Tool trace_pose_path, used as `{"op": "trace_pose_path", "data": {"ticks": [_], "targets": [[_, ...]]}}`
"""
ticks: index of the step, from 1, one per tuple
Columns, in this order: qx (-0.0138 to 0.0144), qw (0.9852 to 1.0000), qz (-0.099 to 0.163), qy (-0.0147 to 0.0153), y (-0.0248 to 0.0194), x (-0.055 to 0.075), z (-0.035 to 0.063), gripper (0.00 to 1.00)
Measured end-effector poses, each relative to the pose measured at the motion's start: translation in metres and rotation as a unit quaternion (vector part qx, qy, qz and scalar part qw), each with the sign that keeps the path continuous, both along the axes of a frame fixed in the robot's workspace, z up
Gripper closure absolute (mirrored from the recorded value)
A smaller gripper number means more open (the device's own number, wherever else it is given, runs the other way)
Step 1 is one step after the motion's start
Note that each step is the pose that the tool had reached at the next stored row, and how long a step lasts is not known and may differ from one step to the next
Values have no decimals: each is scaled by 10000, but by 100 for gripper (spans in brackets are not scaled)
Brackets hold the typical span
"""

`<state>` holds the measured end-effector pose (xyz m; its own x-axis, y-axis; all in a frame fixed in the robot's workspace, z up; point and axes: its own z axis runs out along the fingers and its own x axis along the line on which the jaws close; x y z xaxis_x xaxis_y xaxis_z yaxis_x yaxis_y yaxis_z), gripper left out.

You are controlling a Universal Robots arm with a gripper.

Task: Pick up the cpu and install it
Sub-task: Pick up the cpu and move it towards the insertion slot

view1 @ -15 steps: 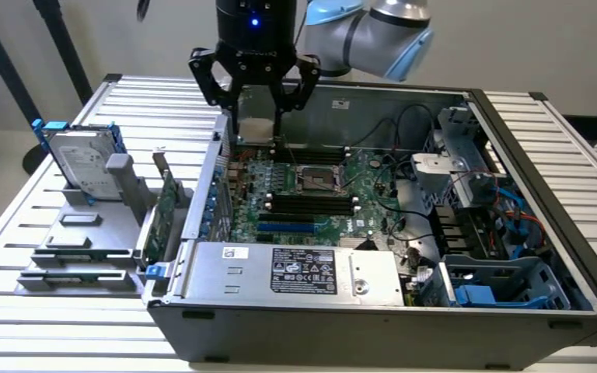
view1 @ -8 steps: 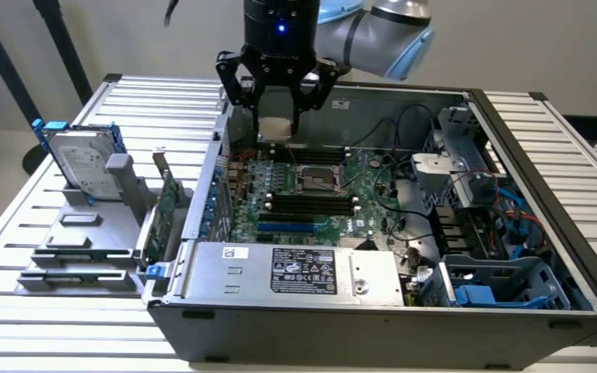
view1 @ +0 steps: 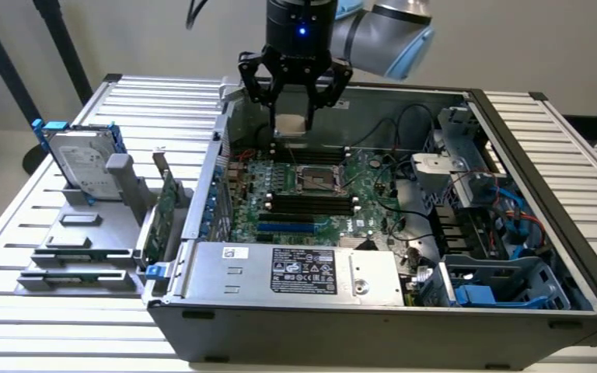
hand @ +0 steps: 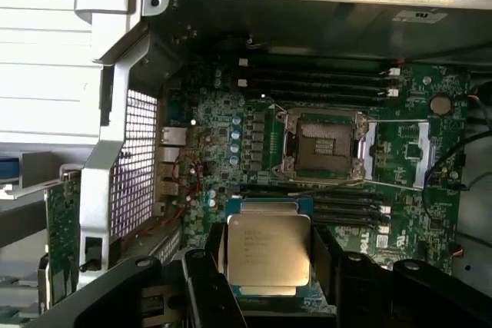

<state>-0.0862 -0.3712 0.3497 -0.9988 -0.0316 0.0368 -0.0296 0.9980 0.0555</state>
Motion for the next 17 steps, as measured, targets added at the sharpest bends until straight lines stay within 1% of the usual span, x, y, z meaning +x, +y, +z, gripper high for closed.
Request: {"op": "trace_pose_path", "data": {"ticks": [5,9,11,13,17], "targets": [[0,10000,0,0,164,105,-67,45],[0,10000,1,0,276,201,-128,45],[0,10000,1,0,317,255,-160,45],[0,10000,1,0,346,307,-194,45],[2,10000,0,0,376,393,-268,45]]}}
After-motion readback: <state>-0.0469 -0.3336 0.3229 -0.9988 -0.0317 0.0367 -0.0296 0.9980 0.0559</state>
